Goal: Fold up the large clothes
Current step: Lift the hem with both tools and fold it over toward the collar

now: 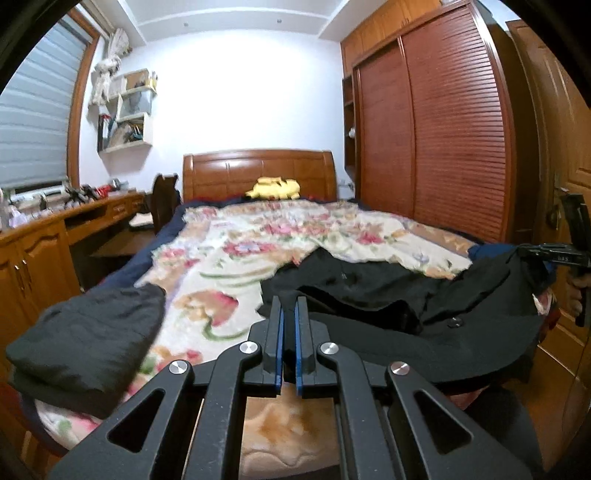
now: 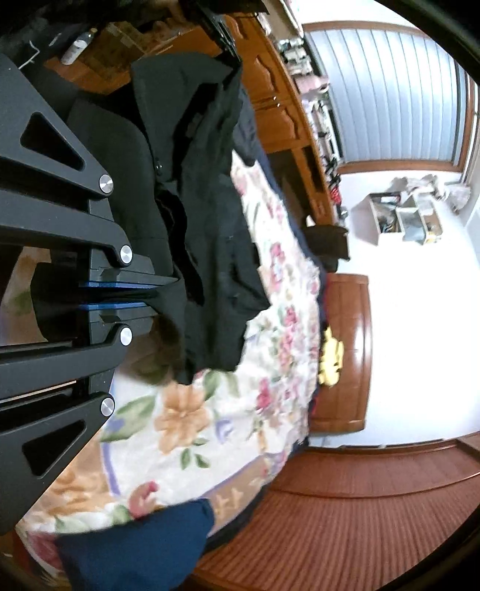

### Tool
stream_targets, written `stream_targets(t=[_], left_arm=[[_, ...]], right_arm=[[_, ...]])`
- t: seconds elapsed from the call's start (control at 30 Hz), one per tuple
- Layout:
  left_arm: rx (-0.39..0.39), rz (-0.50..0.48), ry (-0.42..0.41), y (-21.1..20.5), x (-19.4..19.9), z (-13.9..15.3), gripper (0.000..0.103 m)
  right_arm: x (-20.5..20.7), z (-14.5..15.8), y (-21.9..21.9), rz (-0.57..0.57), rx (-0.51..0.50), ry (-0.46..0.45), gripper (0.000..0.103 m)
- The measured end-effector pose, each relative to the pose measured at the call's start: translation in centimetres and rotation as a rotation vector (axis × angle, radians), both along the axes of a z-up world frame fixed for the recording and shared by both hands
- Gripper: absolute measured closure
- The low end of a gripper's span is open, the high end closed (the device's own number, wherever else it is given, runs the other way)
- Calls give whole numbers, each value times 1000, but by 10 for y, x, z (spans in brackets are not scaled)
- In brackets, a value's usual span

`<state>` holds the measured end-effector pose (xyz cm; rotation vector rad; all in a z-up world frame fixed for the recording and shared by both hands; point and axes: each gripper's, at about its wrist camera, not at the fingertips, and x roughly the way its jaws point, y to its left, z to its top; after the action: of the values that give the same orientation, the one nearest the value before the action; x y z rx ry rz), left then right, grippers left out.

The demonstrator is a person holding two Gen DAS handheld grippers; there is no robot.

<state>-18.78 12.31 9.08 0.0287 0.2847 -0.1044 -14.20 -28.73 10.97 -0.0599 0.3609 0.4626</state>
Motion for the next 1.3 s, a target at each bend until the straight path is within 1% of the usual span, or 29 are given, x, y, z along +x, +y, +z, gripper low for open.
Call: stream_targets(t=[0.17,0.2,0.3,0.4,0.5,0.57,0.77,0.83,0.97,1.03,1.2,1.3], left_arm=[[17,-2,-55,-1,-10,20,98],[21,-2,-67,-1,-13,24,98],[38,-8,-122,-6,-28,38,98],[50,-16,-154,-9,-40,48,98],[59,-15,-158,-9,-43,52,98],[65,-4,-150,-7,-38,53,98],[54,29,-91,2,4,40,98],[57,41,-63,2,24,31,98],[75,63,-41,-1,53,19,98],[85,77,-26,-1,71,15,98],[73,119,30,5,118,8,98],[83,151,50,8,151,-1,98]], right_arm=[[-30,18,-3,26,-48,-41,98],[-33,21,-4,31,-46,-47,98],[-43,29,-13,53,2,-61,98],[-51,29,-17,58,12,-94,98],[-56,31,-21,64,22,-117,98],[-49,29,-21,60,14,-129,98],[-19,17,-11,20,-13,-119,98],[-6,10,-3,4,-21,-93,98],[26,-4,11,-23,-51,-53,98],[43,-7,15,-39,-57,-49,98],[94,-7,28,-87,-57,-33,98],[127,-12,36,-123,-46,-3,98]])
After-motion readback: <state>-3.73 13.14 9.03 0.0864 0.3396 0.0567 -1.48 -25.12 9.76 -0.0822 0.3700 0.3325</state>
